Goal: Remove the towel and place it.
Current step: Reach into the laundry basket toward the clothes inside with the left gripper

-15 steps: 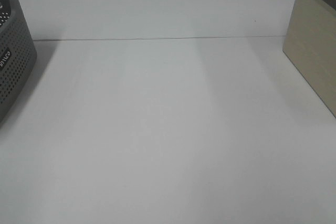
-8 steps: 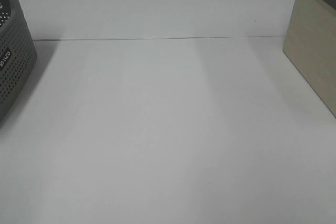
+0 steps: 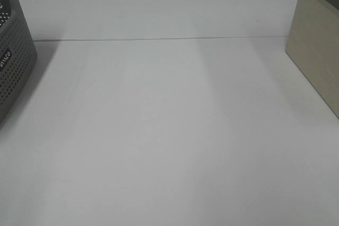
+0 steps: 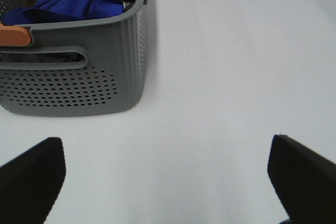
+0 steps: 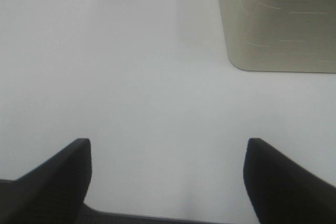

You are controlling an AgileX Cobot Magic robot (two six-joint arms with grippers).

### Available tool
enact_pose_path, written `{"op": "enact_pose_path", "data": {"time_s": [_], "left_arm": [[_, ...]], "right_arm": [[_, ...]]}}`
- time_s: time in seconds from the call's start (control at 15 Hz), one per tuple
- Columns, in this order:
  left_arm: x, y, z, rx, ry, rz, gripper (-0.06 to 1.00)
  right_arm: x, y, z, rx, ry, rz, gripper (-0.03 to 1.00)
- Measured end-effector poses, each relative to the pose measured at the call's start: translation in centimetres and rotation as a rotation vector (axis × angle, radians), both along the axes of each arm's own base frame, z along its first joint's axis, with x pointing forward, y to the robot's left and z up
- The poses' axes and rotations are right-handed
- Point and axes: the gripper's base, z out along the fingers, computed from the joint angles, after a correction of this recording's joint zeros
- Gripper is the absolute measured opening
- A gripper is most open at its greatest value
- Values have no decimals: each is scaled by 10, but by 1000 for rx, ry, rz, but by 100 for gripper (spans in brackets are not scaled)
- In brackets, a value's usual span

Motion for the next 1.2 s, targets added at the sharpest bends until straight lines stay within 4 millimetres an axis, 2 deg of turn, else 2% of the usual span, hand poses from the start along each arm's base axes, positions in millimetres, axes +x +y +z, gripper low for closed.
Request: {"op": "enact_pose_path", "data": {"time_s": [1.2], "left_arm": [[0, 0, 0, 0, 0, 0, 99]], "right_arm": [[0, 0, 0, 0, 0, 0, 75]]}}
